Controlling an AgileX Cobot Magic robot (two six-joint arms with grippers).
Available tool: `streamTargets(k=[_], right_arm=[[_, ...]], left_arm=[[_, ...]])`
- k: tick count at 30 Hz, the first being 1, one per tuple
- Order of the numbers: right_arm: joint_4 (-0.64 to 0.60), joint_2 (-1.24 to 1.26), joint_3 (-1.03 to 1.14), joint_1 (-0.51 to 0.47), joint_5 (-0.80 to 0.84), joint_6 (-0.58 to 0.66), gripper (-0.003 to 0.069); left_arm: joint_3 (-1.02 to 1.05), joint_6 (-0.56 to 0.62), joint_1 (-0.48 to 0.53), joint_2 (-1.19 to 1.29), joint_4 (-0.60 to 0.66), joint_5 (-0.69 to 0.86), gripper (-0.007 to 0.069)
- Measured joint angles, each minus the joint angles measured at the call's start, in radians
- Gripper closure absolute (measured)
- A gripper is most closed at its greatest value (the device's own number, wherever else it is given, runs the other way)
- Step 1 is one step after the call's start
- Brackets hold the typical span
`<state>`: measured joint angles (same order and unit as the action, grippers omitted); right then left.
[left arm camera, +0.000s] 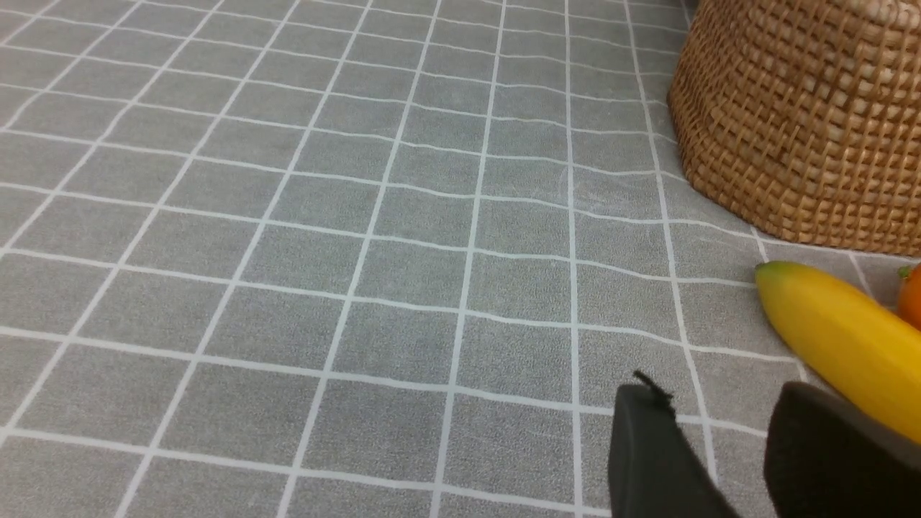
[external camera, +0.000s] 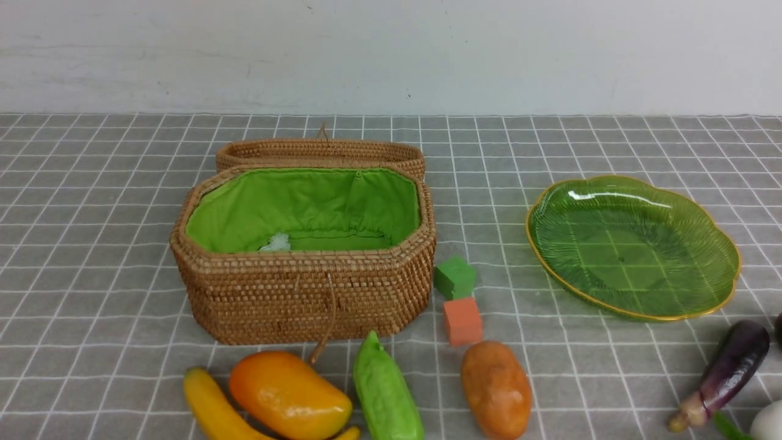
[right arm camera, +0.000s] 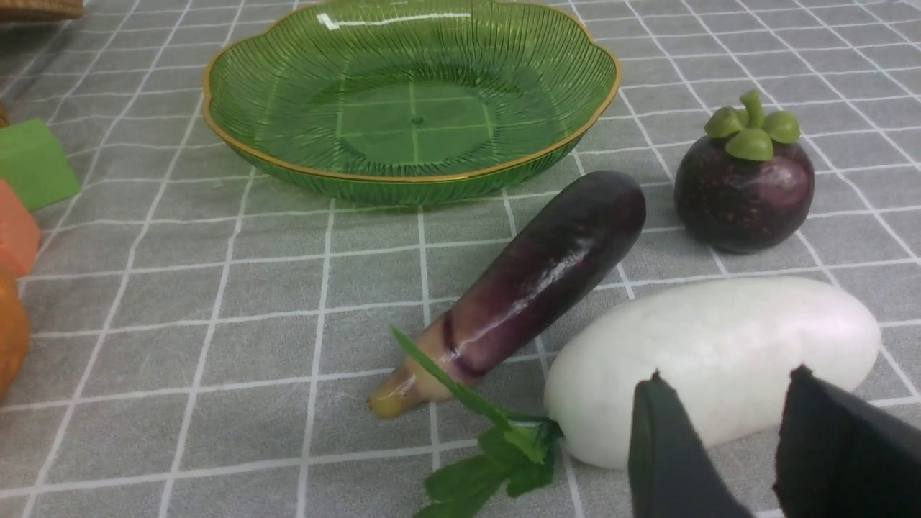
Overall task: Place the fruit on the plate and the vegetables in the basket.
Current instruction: Use the left arm to grab a banana and put it into the right plate
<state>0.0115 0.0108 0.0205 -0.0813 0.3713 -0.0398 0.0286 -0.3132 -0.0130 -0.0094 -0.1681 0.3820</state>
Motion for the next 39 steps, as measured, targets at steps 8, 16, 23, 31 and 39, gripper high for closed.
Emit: streamTargets(k=[8,16,23,31,39], right_arm=[[0.000,0.000,0.000,0.000,0.000,0.000,0.0419],[0.000,0.000,0.000,0.000,0.000,0.000,0.0419],[0.000,0.000,0.000,0.000,0.000,0.000,0.0419],[0.000,0.000,0.000,0.000,0.000,0.000,0.0419],[0.000,0.000,0.000,0.000,0.000,0.000,0.0419]], left_arm=[[0.000,0.000,0.000,0.000,0.000,0.000,0.0386],[0.000,0.000,0.000,0.000,0.000,0.000,0.0386],[0.000,-0.059,0.000,0.000,0.099,-0.152,0.0386],[-0.005,-0.120,0.000,0.000,0.156,-0.630,0.0386],[-0.331,-0.102,0.000,0.071,0.168,-0.570,0.0386]])
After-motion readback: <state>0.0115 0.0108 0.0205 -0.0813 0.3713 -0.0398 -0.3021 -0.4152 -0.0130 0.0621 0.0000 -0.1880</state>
